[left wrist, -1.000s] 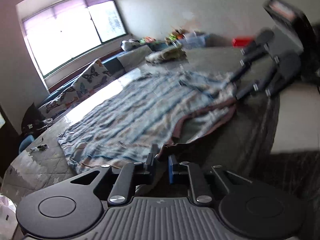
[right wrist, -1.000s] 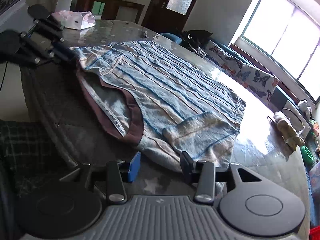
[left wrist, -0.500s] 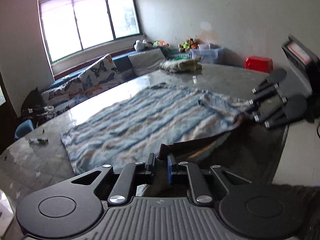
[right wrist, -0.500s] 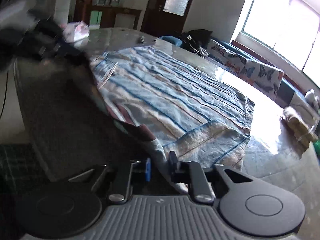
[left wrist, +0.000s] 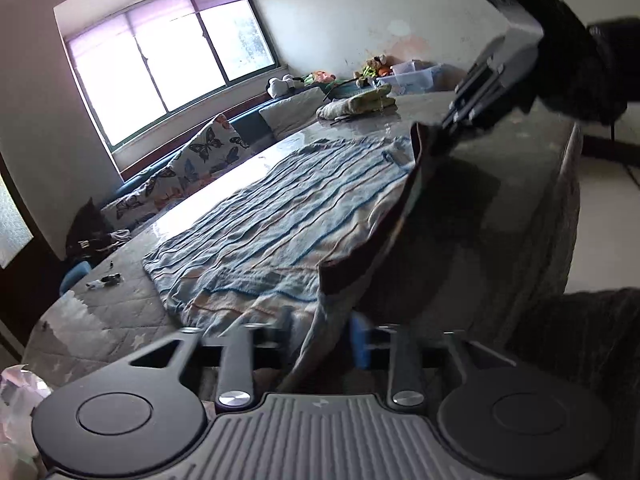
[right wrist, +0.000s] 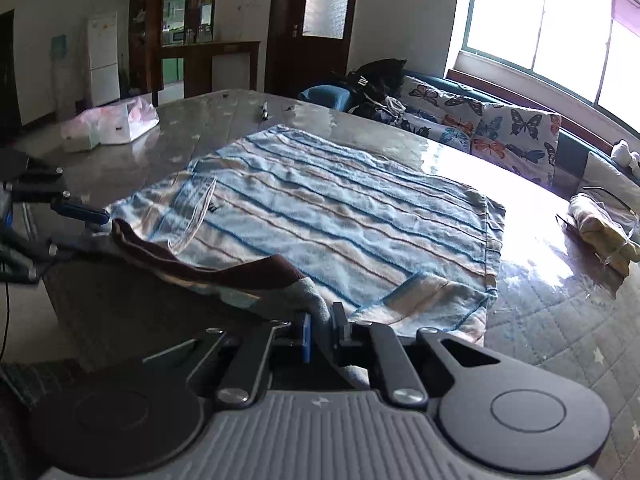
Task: Fold towel
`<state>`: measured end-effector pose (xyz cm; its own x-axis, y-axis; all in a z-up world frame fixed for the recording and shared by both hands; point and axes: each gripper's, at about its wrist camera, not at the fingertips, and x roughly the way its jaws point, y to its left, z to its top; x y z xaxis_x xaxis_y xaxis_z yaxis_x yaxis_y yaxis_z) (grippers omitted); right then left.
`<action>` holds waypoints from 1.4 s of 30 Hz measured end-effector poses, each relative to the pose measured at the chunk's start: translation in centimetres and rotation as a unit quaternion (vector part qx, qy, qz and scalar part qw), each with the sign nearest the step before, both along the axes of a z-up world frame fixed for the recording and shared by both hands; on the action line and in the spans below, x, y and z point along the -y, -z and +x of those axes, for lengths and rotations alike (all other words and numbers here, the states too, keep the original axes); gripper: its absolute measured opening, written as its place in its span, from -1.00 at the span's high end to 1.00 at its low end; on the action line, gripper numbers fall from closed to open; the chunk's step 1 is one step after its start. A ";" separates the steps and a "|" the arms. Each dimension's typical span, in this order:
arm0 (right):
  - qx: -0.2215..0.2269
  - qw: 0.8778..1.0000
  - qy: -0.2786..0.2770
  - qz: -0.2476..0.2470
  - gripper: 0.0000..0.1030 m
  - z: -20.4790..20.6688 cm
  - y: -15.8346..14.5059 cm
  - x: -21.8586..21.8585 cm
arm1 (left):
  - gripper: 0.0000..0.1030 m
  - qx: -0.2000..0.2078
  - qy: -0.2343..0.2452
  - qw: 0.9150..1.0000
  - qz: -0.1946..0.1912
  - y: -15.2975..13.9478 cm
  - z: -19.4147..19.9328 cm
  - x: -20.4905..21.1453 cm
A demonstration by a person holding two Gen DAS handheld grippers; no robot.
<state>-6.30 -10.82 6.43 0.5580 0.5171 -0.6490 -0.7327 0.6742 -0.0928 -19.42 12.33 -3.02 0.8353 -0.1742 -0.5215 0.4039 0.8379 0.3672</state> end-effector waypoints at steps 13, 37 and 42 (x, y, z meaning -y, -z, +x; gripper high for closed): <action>0.023 1.000 0.015 0.006 0.84 -0.1 -0.6 -0.2 | 0.80 0.024 0.005 0.997 0.078 1.5 1.1 -0.2; 0.059 0.997 -0.045 0.010 0.90 -4.2 -6.6 1.3 | 0.87 0.044 0.002 0.999 -0.005 -8.3 -2.1 -2.8; 0.054 0.997 -0.053 0.005 0.90 1.2 -8.3 -0.9 | 0.87 0.035 -0.014 0.999 -0.025 -9.7 3.4 -4.8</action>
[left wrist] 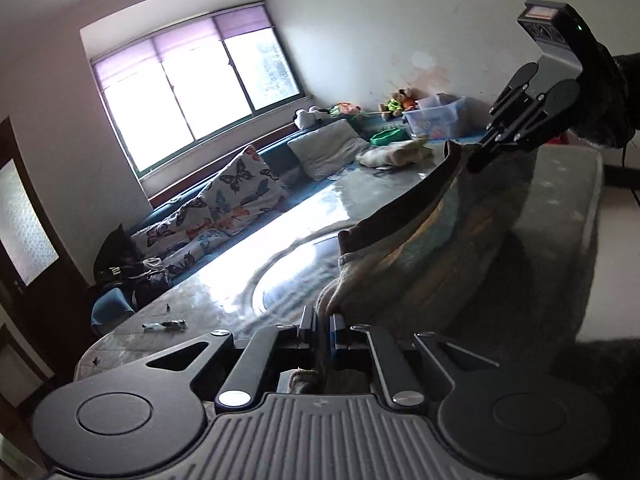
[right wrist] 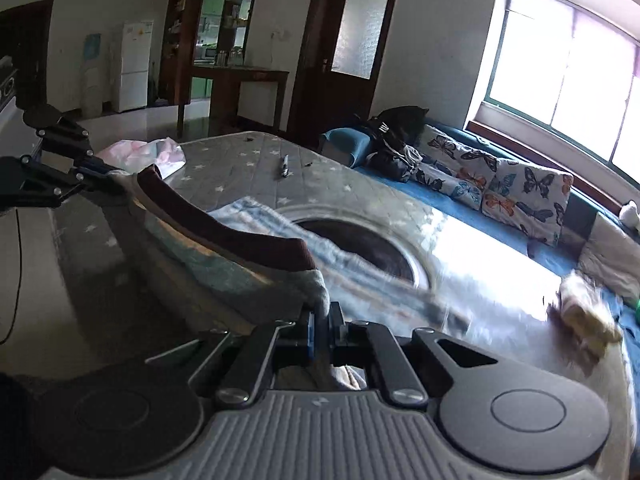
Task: Fold towel
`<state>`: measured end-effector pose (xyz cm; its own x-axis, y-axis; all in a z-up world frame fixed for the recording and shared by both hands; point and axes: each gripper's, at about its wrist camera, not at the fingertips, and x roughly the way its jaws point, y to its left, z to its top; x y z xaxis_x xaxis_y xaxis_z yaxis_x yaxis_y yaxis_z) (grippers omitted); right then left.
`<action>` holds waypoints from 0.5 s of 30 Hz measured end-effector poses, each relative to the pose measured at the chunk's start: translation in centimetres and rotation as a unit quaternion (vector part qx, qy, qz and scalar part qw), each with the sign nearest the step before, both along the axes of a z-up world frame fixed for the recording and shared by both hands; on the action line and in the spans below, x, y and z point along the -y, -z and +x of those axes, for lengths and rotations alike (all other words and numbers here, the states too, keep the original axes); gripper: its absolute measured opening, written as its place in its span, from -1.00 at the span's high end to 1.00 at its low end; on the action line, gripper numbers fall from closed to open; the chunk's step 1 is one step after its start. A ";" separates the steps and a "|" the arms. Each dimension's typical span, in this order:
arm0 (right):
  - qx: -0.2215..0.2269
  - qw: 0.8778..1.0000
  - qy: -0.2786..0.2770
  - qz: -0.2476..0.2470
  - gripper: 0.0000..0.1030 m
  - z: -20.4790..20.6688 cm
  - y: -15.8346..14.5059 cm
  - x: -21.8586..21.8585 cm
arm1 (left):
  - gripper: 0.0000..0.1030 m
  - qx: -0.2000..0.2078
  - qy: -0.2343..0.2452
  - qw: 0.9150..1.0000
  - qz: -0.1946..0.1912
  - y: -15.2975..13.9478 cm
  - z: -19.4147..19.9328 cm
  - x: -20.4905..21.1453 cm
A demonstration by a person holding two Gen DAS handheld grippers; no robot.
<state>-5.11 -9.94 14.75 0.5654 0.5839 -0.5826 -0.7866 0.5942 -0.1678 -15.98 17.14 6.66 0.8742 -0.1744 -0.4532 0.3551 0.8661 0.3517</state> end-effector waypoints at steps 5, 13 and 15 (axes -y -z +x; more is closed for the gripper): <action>-0.014 1.000 -0.009 -0.017 0.90 6.5 -0.5 -3.1 | 0.87 -0.031 -0.016 0.999 -0.010 0.0 7.1 -2.5; -0.068 0.997 0.027 -0.039 0.87 16.9 4.1 -8.1 | 0.82 -0.126 -0.053 0.989 -0.050 4.4 18.4 -6.2; -0.084 0.995 0.051 -0.032 0.72 18.9 6.1 -8.6 | 0.80 -0.135 -0.071 0.987 -0.051 5.8 20.5 -6.6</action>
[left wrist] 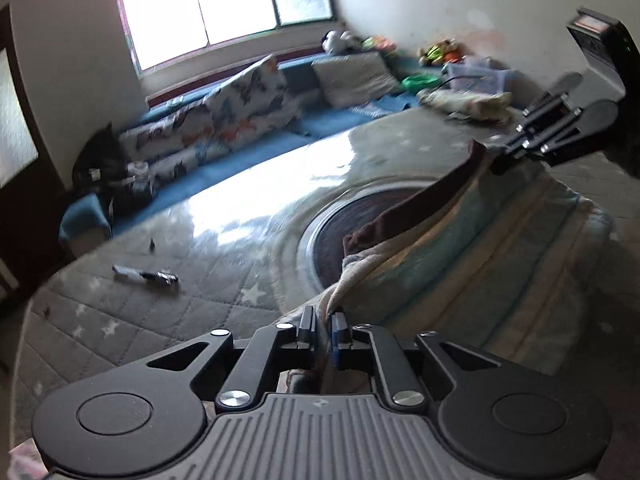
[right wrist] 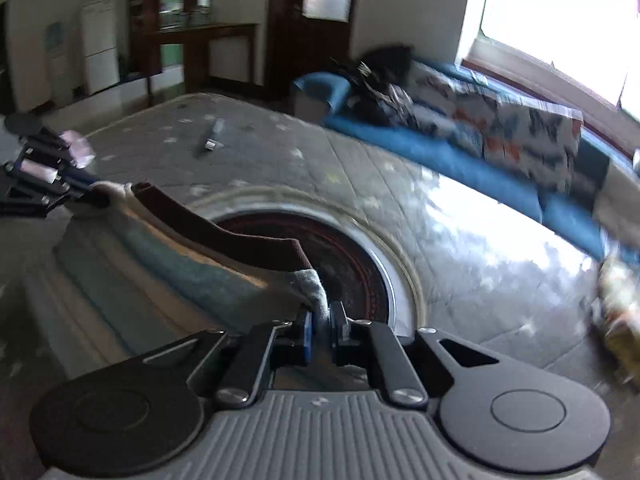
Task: Fold towel
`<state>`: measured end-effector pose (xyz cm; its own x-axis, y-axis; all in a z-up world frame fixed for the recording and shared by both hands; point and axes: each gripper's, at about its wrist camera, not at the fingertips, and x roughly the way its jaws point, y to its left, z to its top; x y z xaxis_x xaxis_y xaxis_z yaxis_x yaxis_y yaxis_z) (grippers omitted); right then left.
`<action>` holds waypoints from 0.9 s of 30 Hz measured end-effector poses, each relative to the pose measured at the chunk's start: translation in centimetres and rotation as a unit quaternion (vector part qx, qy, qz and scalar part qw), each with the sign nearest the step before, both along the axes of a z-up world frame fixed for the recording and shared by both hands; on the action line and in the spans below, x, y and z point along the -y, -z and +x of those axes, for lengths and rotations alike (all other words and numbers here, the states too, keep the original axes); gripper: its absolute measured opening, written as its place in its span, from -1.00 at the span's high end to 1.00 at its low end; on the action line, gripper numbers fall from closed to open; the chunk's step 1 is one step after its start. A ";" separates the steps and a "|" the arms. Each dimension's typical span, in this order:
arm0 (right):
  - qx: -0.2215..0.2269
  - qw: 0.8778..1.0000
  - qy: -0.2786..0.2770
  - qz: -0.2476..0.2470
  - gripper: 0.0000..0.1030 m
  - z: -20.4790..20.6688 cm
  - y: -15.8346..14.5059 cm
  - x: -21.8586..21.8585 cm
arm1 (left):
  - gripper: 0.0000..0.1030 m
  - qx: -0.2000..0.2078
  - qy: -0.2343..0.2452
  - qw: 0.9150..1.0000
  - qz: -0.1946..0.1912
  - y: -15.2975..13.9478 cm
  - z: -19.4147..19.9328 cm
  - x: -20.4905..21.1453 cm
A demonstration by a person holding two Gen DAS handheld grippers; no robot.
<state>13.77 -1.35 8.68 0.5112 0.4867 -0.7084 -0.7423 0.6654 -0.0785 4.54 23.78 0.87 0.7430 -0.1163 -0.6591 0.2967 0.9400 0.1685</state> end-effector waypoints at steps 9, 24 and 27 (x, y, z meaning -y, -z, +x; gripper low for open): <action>-0.018 0.994 0.088 0.059 0.48 3.8 4.3 2.2 | 0.63 0.000 -0.047 0.999 0.007 2.8 2.0 0.3; -0.025 0.990 0.125 0.063 0.47 2.6 5.2 7.0 | 0.68 -0.010 -0.028 1.000 -0.010 2.4 1.4 0.4; 0.006 0.992 0.119 0.043 0.18 2.7 5.3 6.2 | 0.82 -0.007 -0.029 1.000 -0.002 2.6 1.5 0.7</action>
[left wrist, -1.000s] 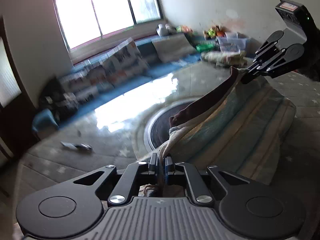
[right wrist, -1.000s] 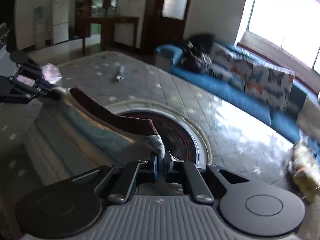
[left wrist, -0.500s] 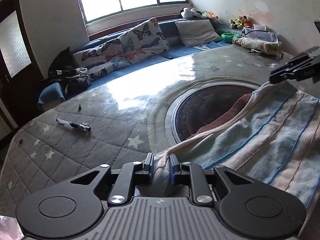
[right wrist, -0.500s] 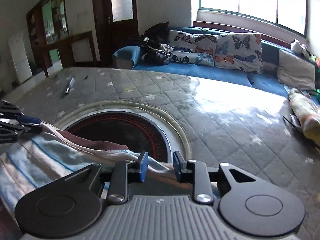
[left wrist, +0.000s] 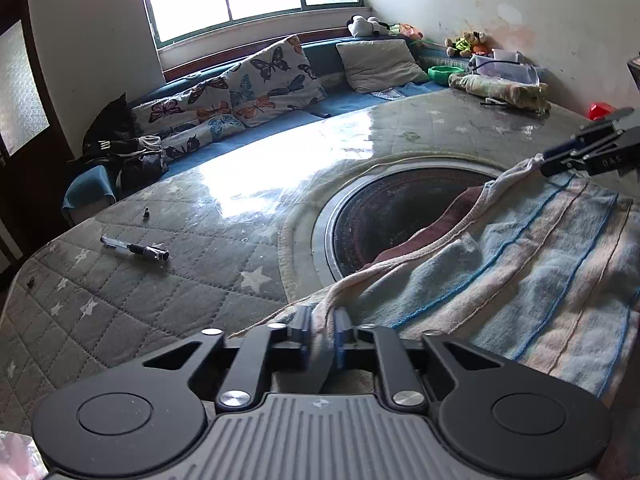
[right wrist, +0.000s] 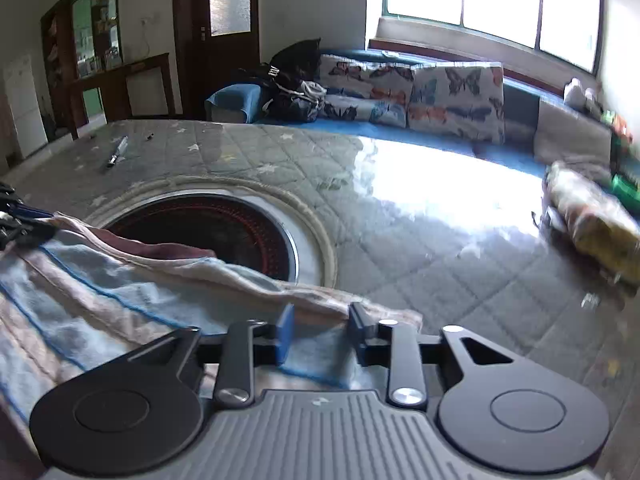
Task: Fold towel
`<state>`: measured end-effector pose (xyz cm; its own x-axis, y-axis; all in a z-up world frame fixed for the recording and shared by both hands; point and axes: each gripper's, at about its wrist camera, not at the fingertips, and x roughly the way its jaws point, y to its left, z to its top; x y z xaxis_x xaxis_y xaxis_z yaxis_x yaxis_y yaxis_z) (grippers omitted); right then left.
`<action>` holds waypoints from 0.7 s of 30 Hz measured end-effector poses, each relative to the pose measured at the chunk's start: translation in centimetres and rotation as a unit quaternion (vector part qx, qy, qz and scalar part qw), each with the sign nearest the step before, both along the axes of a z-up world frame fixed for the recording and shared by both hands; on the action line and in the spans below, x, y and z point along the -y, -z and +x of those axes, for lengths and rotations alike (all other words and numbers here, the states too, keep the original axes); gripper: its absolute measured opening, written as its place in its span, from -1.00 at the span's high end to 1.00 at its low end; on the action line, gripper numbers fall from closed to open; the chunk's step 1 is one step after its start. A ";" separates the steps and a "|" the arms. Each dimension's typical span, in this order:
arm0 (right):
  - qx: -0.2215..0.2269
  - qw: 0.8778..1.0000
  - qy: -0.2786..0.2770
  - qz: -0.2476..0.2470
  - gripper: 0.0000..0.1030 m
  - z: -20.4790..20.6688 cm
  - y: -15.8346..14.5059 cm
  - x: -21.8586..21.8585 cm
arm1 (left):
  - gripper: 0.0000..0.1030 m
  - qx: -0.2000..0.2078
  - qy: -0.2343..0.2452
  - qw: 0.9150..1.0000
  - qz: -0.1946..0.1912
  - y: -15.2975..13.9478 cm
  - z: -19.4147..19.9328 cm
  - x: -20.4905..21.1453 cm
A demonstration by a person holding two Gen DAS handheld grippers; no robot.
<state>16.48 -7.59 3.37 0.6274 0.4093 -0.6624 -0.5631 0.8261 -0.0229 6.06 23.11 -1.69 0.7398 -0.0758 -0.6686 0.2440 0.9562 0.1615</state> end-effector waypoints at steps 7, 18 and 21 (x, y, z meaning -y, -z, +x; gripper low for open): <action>-0.009 1.000 -0.017 -0.010 0.51 0.9 1.1 -0.6 | 0.87 0.028 0.005 0.999 0.015 -1.2 -0.4 0.4; 0.028 0.999 0.038 -0.021 0.83 0.7 1.5 -0.8 | 0.84 0.046 -0.001 0.995 0.091 0.8 2.5 2.7; 0.027 0.998 0.039 -0.033 0.78 0.9 1.3 -1.1 | 0.79 0.029 -0.012 0.995 0.095 2.1 3.5 2.9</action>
<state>17.37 -6.51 2.03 0.6914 0.3157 -0.6498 -0.4943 0.8627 -0.1069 9.52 20.22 -3.81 0.7774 0.0666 -0.6254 0.2060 0.9126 0.3531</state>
